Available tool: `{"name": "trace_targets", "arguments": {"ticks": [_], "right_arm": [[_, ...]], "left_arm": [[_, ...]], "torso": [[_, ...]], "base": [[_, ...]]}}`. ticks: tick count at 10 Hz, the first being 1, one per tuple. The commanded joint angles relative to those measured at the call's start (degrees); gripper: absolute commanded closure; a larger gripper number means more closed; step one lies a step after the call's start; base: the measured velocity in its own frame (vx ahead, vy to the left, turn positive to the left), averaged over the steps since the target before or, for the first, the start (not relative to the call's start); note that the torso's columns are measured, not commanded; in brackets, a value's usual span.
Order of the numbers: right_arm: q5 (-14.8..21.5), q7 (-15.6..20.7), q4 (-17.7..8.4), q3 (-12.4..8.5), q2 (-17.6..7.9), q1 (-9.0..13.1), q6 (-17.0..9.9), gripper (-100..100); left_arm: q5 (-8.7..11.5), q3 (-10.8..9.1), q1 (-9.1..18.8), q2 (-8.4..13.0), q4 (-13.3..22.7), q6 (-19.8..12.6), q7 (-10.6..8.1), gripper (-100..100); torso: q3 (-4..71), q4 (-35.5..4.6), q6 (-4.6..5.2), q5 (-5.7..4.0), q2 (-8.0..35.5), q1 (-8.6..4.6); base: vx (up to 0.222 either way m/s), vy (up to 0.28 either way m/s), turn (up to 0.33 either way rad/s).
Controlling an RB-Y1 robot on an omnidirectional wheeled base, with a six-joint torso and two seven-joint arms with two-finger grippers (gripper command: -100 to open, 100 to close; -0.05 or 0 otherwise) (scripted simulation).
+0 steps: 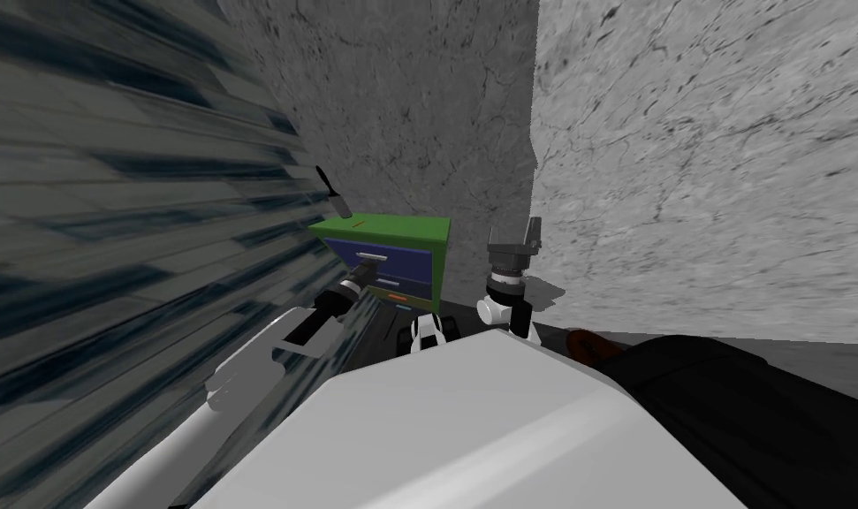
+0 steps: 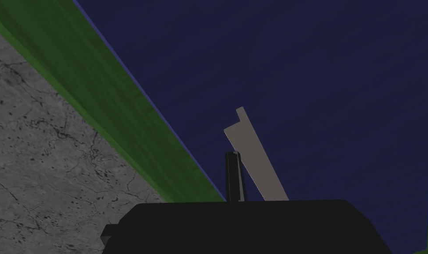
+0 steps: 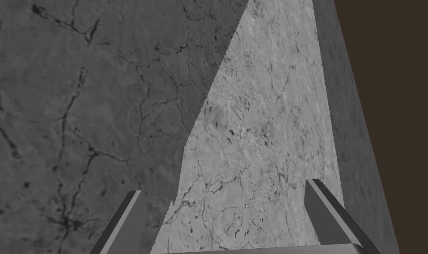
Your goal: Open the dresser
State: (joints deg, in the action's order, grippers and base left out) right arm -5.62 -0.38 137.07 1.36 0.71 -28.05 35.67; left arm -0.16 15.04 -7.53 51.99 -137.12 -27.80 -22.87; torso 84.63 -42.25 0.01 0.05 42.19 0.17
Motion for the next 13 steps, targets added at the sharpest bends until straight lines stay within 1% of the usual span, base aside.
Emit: {"name": "trace_targets", "arguments": {"ticks": [1, 2, 3, 5, 6, 7, 9, 10, 11, 12, 13], "right_arm": [[0.0, 0.0, 0.0, 0.0, 0.0, 0.0, 0.0, 0], [0.0, 0.0, 0.0, 0.0, 0.0, 0.0, 0.0, 0], [0.0, 0.0, 0.0, 0.0, 0.0, 0.0, 0.0, 0], [0.0, 0.0, 0.0, 0.0, 0.0, 0.0, 0.0, 0], [0.0, 0.0, 0.0, 0.0, 0.0, 0.0, 0.0, 0], [0.0, 0.0, 0.0, 0.0, 0.0, 0.0, 0.0, 0], [0.0, 0.0, 0.0, 0.0, 0.0, 0.0, 0.0, 0], [0.0, 0.0, 0.0, 0.0, 0.0, 0.0, 0.0, 0], [0.0, 0.0, 0.0, 0.0, 0.0, 0.0, 0.0, 0], [0.0, 0.0, 0.0, 0.0, 0.0, 0.0, 0.0, 0], [0.0, 0.0, 0.0, 0.0, 0.0, 0.0, 0.0, 0]], "left_arm": [[0.0, 0.10, 0.3, -0.5, 1.1, 0.8, 0.33, -100], [0.0, 0.04, 0.1, -0.2, 0.4, 0.3, 0.16, -100], [0.9, -1.02, 1.0, 0.1, 2.6, 0.7, -0.08, -100], [2.0, -2.33, 2.2, 0.5, 5.1, 1.1, -0.43, -100], [1.5, -1.50, 2.3, 0.1, 4.9, 1.1, -0.18, -100], [1.1, -1.28, 1.3, 0.2, 3.1, 0.8, -0.15, 100], [0.2, -0.23, 0.3, -0.2, 1.0, 0.5, 0.13, 100], [0.4, -0.66, 0.2, -0.1, 1.9, 1.1, 0.06, 100], [0.3, -0.65, 0.1, -0.1, 1.8, 1.2, 0.06, -100], [0.3, -0.65, 0.1, -0.1, 1.8, 1.2, 0.06, -100], [0.3, -0.65, 0.1, -0.1, 1.8, 1.2, 0.06, 100]], "torso": [[0.0, 0.0, 0.02, -0.04, 0.0, -0.17], [0.0, 0.0, 0.01, -0.02, -0.1, 0.00], [0.0, 0.0, -0.02, -0.04, 0.1, -0.17], [-0.1, -0.1, -0.01, -0.14, 0.2, -0.43], [-0.1, -0.1, -0.01, -0.11, 0.2, -0.34], [-0.1, 0.0, -0.05, -0.05, 0.1, -0.12], [0.0, 0.0, -0.02, 0.01, 0.0, 0.03], [0.0, 0.0, -0.01, -0.02, 0.0, -0.06], [-0.1, 0.0, 0.02, -0.06, 0.1, -0.21], [-0.1, 0.0, 0.00, -0.09, 0.1, -0.27], [-0.1, 0.0, -0.01, -0.08, 0.1, -0.25]], "base": [[0.047, 0.090, -0.067], [0.030, 0.061, -0.023], [-0.012, -0.010, -0.168], [-0.023, -0.044, -0.171], [-0.010, -0.024, -0.037], [0.004, 0.013, 0.177], [0.018, 0.034, 0.147], [0.008, 0.019, 0.020], [0.002, 0.005, -0.004], [0.000, 0.000, 0.000], [0.000, 0.000, 0.000]]}}
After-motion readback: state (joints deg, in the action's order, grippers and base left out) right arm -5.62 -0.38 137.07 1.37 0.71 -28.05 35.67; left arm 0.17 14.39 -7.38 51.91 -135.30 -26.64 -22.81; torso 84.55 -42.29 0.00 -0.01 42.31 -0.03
